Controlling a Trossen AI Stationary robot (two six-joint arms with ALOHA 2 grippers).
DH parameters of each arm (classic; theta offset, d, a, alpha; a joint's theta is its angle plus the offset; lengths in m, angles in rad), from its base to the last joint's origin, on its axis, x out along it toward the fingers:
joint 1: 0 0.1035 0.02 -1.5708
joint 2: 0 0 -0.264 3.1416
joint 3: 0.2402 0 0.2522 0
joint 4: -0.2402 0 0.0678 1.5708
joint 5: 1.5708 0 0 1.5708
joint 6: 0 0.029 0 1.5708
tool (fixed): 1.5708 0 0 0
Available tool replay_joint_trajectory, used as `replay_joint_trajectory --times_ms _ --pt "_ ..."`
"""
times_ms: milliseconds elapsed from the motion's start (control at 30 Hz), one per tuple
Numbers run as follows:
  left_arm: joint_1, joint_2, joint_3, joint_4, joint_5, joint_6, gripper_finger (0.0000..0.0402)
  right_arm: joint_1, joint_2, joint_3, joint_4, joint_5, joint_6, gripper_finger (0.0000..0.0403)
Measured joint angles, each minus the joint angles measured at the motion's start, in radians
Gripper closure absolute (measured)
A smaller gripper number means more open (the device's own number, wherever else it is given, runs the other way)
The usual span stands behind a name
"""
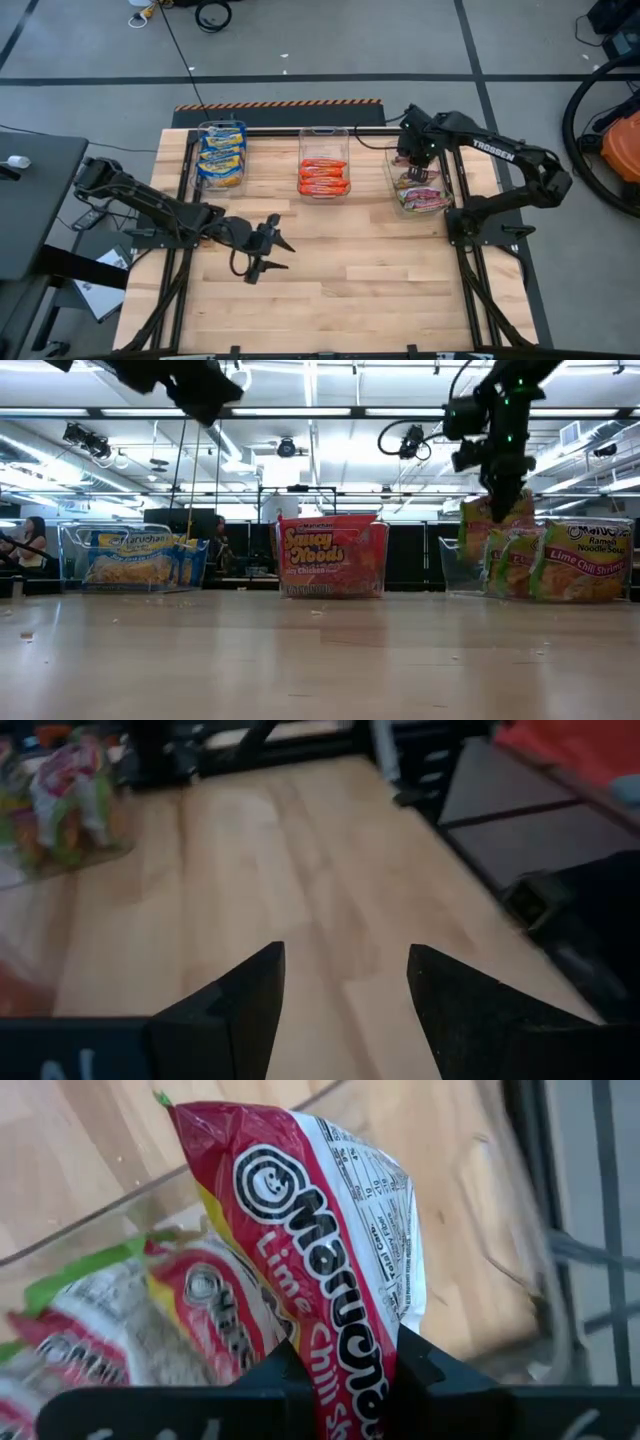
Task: Sort Maruchan noodles
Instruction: Put the green noodle pack into the right transparent bin
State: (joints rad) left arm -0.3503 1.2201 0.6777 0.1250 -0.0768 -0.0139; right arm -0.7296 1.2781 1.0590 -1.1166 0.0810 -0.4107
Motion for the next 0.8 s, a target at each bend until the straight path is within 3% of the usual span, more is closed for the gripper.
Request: replay_joint_trajectory --times_ms 233,333,433,600,700,800 --pt "-0.008 -0.132 0.001 -0.058 0.021 0.000 0.0184 -0.064 0.000 -0.197 0.265 -0.057 -0.119 0.0337" --pt "-0.007 -0.200 0.001 -0.097 0.002 0.002 0.0184 -0.105 0.018 -0.248 0.299 -0.042 -0.109 0.0337" --pt "0.000 -0.253 0.001 -0.098 -0.046 0.035 0.0184 -0.156 0.043 -0.261 0.298 -0.042 -0.072 0.0337" --pt "0.005 -0.295 0.001 -0.087 -0.163 0.124 0.0184 -0.218 0.060 -0.262 0.310 -0.144 -0.062 0.0331" --pt "0.016 -0.312 0.001 -0.088 -0.234 0.120 0.0184 -0.247 0.060 -0.255 0.308 -0.115 -0.014 0.0323" --pt "0.026 -0.321 0.001 -0.088 -0.243 0.111 0.0184 -0.276 0.047 -0.241 0.303 -0.100 0.009 0.0309"
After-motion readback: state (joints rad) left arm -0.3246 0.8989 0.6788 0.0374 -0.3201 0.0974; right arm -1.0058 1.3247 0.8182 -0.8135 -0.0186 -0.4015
